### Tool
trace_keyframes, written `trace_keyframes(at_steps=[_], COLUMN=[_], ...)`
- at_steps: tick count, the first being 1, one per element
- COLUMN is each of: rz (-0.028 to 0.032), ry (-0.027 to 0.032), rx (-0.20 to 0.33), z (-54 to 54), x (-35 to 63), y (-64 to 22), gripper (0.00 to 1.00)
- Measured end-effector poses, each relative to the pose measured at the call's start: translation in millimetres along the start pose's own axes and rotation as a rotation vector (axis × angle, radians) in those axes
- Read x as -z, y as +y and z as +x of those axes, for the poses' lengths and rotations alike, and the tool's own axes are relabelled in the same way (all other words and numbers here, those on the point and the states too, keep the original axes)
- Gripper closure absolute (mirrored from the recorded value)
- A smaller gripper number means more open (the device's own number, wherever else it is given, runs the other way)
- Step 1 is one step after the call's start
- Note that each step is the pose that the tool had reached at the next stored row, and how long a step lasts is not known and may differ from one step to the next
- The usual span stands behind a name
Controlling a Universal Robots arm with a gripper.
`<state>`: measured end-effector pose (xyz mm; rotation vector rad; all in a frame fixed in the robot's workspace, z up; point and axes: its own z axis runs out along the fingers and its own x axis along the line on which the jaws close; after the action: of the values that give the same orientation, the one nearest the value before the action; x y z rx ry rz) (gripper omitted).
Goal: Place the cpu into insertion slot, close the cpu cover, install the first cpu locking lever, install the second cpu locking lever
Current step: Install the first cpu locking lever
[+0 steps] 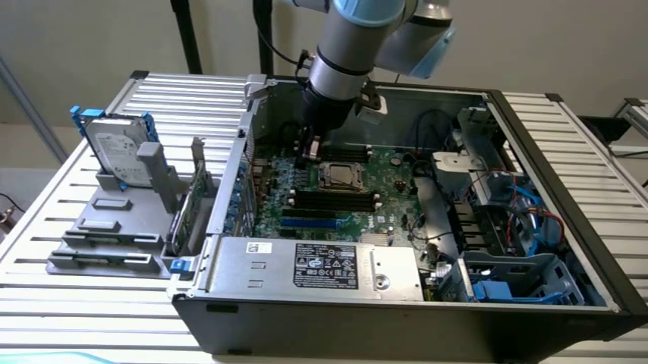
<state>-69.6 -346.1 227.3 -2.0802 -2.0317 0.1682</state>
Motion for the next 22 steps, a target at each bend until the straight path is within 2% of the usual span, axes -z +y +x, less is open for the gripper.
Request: trace_keyframes(at_steps=[6, 12, 16, 22], rz=[0.0019, 0.0027, 0.0006, -0.0034], ry=[0.0031, 0.02, 0.0383, 0.0724], rx=[0.0, -0.019, -0.054, -0.113], z=[-5.9, -6.1, -6.0, -6.1], x=[10.4, 11.7, 11.9, 12.0], y=[-7.5, -10.2, -11.0, -12.0], gripper=[0.89, 0.89, 0.89, 0.89])
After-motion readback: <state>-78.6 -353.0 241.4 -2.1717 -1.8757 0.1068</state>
